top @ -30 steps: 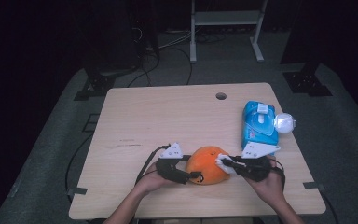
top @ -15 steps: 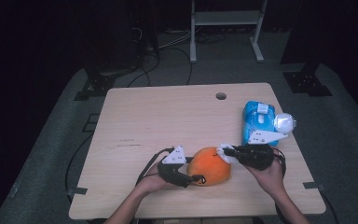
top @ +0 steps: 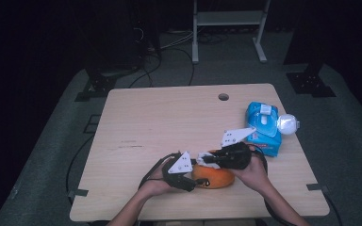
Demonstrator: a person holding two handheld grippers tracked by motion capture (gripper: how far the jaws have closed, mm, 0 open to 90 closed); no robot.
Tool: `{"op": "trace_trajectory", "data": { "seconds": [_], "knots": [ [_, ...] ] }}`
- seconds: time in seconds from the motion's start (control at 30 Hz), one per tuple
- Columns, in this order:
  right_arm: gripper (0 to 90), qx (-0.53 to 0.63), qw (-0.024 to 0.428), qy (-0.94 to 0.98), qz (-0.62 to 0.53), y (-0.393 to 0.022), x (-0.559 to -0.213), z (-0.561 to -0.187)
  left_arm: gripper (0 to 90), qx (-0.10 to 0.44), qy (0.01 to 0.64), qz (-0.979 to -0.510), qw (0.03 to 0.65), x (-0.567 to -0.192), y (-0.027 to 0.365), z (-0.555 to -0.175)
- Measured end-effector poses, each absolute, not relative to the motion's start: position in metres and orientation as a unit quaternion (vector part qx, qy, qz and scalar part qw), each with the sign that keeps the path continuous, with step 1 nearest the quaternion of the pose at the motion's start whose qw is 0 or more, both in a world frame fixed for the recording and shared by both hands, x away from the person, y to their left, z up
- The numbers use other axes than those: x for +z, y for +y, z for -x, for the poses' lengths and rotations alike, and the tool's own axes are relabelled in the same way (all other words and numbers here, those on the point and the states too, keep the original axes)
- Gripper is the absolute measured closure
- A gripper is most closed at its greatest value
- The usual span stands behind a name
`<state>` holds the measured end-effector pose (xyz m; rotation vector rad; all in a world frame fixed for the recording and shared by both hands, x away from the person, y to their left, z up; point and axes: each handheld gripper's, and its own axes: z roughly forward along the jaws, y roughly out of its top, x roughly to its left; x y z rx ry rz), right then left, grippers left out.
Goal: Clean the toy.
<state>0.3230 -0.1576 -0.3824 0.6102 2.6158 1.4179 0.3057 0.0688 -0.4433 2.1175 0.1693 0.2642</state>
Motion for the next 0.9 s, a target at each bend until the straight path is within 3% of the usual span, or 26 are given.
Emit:
{"op": "trace_trajectory", "data": {
  "seconds": [0.53,0.57,0.6,0.63,0.7,0.8,0.9],
  "knots": [
    [83.9,0.488,0.042,0.83,-0.267,-0.216,-0.395,-0.326,34.9,0.077,0.095,-0.862,0.492,-0.446,0.073,-0.313],
    [84.0,0.489,0.038,0.828,-0.271,-0.218,-0.399,-0.323,29.3,0.076,0.096,-0.863,0.49,-0.445,0.072,-0.314],
    [84.0,0.489,0.038,0.828,-0.271,-0.218,-0.399,-0.323,29.3,0.073,0.101,-0.863,0.49,-0.445,0.072,-0.315],
    [84.0,0.49,0.038,0.827,-0.274,-0.218,-0.4,-0.32,19.0,0.056,0.129,-0.86,0.49,-0.443,0.069,-0.317],
    [84.0,0.494,0.034,0.825,-0.274,-0.217,-0.402,-0.316,10.8,0.032,0.156,-0.857,0.49,-0.442,0.068,-0.321],
    [84.0,0.493,0.037,0.827,-0.27,-0.215,-0.403,-0.312,13.0,0.029,0.154,-0.86,0.486,-0.444,0.066,-0.321],
    [84.0,0.483,0.047,0.834,-0.263,-0.213,-0.4,-0.305,25.5,0.046,0.13,-0.863,0.487,-0.442,0.066,-0.317]
  ]
}}
